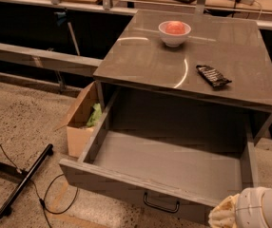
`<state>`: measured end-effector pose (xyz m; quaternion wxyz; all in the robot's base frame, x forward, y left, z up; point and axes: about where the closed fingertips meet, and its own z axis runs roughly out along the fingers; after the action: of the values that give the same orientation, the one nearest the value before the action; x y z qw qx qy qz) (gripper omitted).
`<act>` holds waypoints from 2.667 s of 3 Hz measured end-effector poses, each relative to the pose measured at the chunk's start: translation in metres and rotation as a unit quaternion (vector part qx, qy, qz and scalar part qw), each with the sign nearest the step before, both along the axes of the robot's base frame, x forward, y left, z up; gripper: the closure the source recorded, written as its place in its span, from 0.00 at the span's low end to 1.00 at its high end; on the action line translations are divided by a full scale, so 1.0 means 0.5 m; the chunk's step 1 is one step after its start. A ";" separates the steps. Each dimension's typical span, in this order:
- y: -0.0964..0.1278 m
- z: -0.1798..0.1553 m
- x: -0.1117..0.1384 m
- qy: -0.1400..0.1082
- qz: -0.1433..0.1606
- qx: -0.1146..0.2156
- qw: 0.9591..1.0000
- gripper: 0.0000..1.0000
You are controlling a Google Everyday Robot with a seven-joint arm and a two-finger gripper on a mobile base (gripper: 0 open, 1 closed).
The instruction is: Close top drawer
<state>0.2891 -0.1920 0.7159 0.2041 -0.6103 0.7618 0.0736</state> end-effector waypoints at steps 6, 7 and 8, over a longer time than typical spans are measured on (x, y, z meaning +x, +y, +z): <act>-0.025 -0.099 0.085 -0.121 0.008 -0.045 0.992 1.00; -0.017 -0.101 0.128 -0.145 0.009 -0.046 0.988 1.00; -0.012 -0.102 0.182 -0.169 0.010 -0.049 0.984 1.00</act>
Offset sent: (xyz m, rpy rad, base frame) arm -0.0085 -0.0074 -0.0483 -0.0566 -0.0169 0.0338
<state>0.3801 -0.1980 0.6648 0.2994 -0.6309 0.7128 -0.0656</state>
